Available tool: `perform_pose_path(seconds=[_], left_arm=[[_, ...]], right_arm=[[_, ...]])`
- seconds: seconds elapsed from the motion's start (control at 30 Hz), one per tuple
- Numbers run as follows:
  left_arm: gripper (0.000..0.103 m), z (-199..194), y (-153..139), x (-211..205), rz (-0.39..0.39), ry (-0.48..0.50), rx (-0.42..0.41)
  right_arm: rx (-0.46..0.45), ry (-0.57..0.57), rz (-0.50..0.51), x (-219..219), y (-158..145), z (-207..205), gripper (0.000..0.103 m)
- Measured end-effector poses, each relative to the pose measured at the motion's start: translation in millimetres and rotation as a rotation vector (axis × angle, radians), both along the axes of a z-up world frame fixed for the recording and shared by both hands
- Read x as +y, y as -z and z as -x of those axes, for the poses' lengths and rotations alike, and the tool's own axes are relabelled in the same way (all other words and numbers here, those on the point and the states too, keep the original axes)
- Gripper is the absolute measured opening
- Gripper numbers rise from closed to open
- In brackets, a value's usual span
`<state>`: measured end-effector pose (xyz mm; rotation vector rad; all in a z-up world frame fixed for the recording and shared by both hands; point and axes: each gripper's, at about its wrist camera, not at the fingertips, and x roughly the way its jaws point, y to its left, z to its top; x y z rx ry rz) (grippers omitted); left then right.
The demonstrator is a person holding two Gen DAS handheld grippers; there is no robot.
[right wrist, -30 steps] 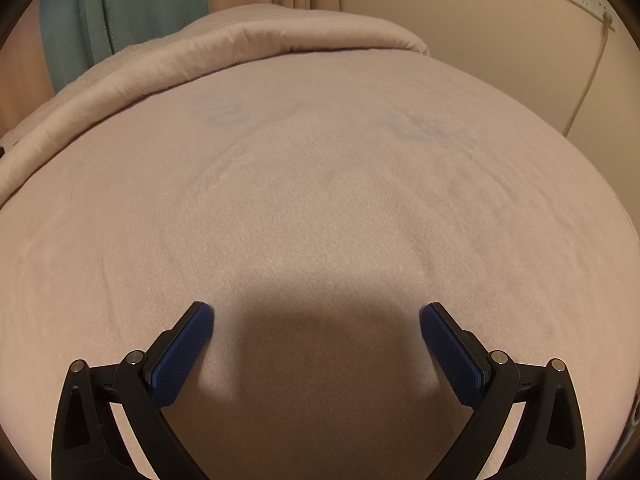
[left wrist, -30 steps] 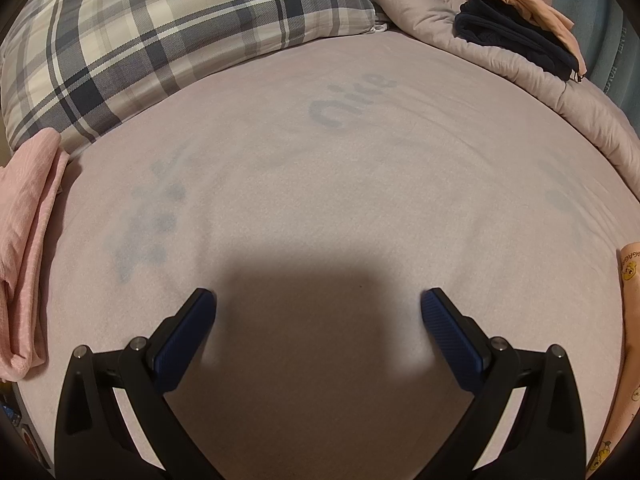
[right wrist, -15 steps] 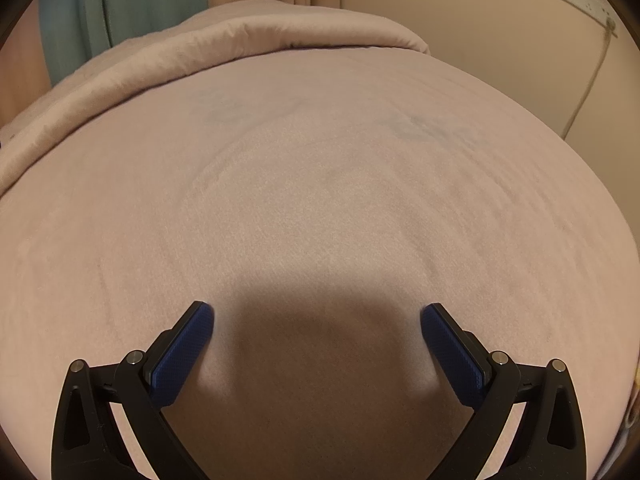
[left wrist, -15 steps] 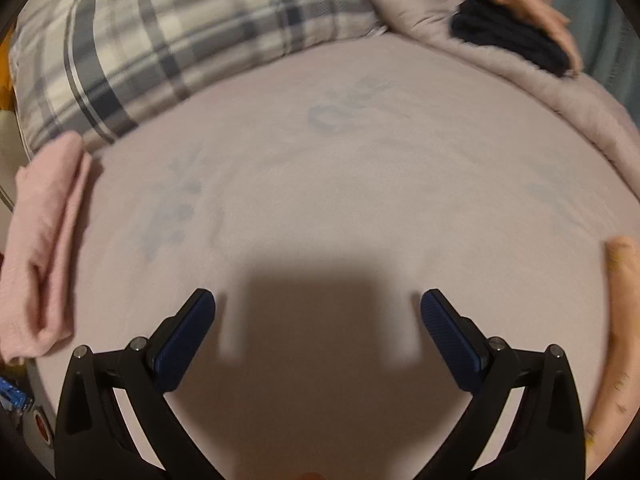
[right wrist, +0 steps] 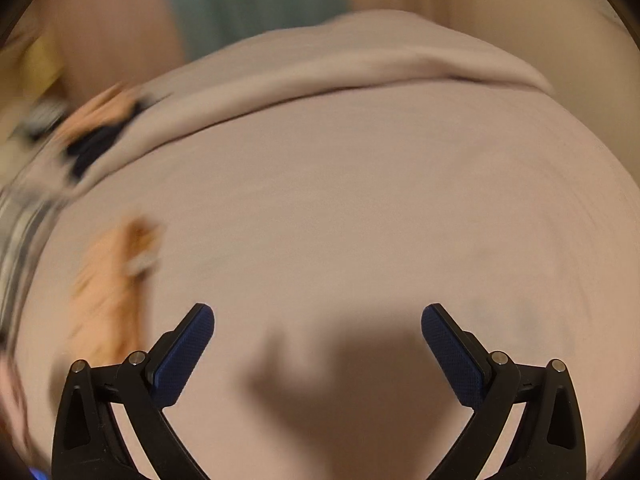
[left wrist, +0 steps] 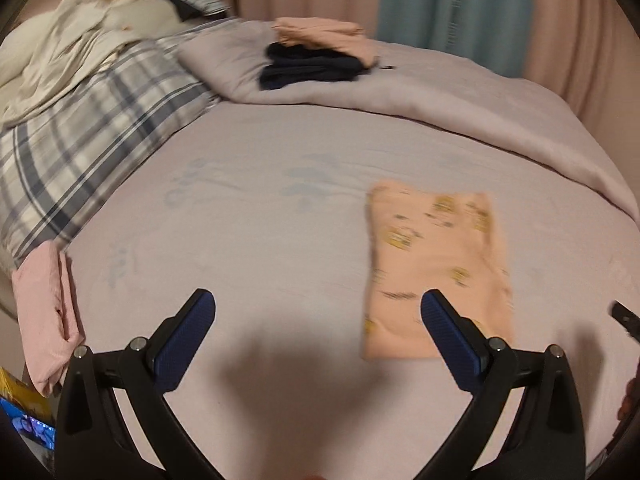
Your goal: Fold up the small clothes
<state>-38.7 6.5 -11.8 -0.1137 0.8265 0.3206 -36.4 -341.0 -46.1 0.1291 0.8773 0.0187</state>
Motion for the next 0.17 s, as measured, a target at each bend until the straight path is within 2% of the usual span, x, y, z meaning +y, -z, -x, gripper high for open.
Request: perform_pose_path(seconds=[0.17], left_arm=[[0.103,13.8,-11.7,-19.7,-0.021,0.036,-0.02]], right_arm=[[-0.026,-0.183,0.025,61.1,-16.4,19.1,0.103]])
